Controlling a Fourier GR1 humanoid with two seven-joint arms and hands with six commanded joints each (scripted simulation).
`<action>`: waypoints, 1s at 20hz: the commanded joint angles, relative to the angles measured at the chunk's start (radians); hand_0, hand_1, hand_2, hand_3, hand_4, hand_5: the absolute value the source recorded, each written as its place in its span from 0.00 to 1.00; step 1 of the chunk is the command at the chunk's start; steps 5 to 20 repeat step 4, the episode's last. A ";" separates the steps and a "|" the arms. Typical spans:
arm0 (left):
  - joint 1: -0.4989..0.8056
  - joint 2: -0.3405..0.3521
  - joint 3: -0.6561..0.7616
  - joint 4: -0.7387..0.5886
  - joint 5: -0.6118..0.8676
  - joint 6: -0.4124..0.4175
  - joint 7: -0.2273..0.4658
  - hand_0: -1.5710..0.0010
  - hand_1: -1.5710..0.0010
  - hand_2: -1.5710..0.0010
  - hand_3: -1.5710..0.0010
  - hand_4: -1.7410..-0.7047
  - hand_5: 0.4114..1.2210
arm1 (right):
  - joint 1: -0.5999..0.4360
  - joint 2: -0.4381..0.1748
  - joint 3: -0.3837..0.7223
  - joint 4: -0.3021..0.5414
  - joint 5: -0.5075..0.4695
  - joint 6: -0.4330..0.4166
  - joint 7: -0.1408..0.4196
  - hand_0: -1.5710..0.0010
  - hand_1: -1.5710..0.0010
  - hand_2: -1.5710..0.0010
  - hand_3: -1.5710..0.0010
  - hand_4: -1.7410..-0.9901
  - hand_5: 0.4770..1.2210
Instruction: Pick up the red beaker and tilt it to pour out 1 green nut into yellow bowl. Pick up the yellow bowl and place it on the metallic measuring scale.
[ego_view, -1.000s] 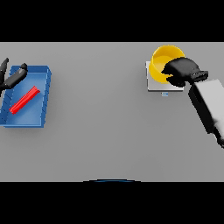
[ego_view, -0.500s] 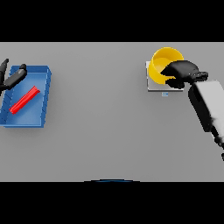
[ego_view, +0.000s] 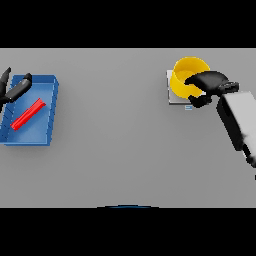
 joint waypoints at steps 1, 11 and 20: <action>-0.005 0.001 0.002 0.000 0.001 -0.001 0.005 1.00 1.00 1.00 1.00 0.98 0.35 | -0.007 0.002 -0.002 0.008 0.000 0.006 0.008 0.95 0.92 0.87 0.78 0.41 0.43; -0.010 0.000 0.002 0.014 -0.006 -0.001 -0.003 1.00 1.00 1.00 1.00 0.99 0.35 | 0.004 -0.008 -0.007 -0.011 -0.010 0.029 0.023 0.97 0.96 0.93 0.83 0.44 0.38; -0.010 0.000 0.002 0.014 -0.006 -0.001 -0.003 1.00 1.00 1.00 1.00 0.99 0.35 | 0.004 -0.008 -0.007 -0.011 -0.010 0.029 0.023 0.97 0.96 0.93 0.83 0.44 0.38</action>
